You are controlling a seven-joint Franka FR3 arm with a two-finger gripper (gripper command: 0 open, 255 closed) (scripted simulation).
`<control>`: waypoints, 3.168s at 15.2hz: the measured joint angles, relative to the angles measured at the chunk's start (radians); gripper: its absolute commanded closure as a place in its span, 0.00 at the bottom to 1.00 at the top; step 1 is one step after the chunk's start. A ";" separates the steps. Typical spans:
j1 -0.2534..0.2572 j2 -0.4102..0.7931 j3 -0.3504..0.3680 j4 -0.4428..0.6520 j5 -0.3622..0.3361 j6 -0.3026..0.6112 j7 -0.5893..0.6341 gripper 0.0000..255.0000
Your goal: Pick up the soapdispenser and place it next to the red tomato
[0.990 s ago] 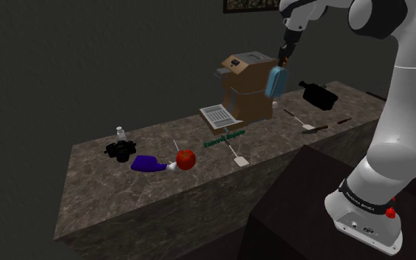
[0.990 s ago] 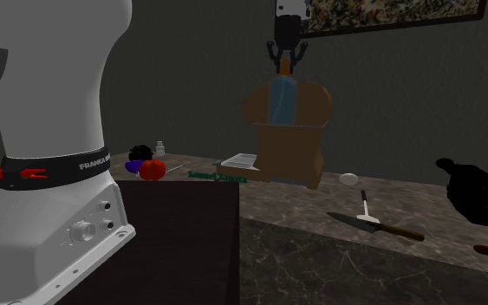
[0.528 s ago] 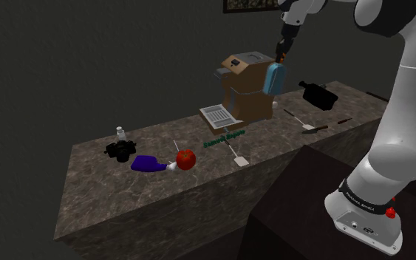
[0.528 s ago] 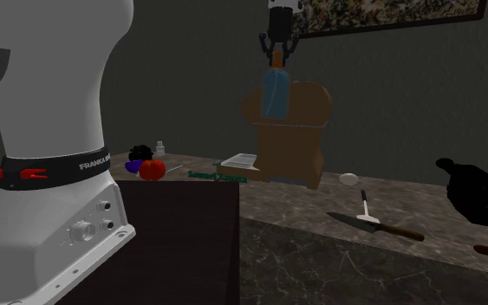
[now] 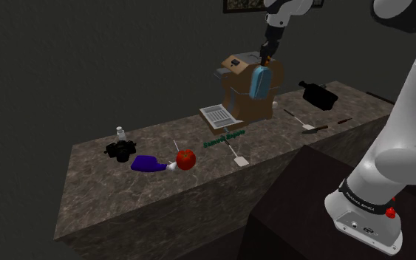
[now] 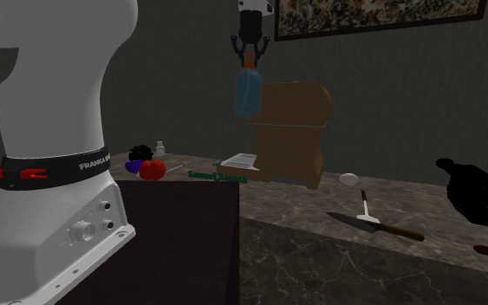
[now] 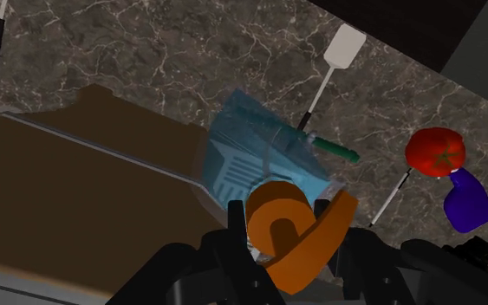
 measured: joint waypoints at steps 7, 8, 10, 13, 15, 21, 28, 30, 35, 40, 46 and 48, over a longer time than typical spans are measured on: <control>0.102 -0.049 0.063 -0.070 -0.043 0.043 0.170 1.00; 0.114 -0.060 0.071 -0.076 -0.051 0.041 0.192 1.00; 0.141 -0.059 0.091 -0.069 -0.057 0.040 0.242 1.00; 0.182 -0.060 0.122 -0.065 -0.068 0.041 0.317 1.00; 0.206 -0.054 0.141 -0.062 -0.072 0.047 0.362 1.00; 0.275 -0.002 0.195 0.005 -0.077 0.037 0.490 1.00; 0.333 0.062 0.236 0.062 -0.078 0.047 0.592 1.00; 0.334 0.068 0.237 0.046 -0.077 0.069 0.592 1.00; 0.335 0.080 0.239 -0.007 -0.071 0.133 0.588 1.00; 0.334 0.100 0.242 -0.045 -0.064 0.191 0.583 1.00; 0.333 0.124 0.245 -0.097 -0.053 0.265 0.575 1.00; 0.331 0.137 0.247 -0.109 -0.048 0.290 0.569 1.00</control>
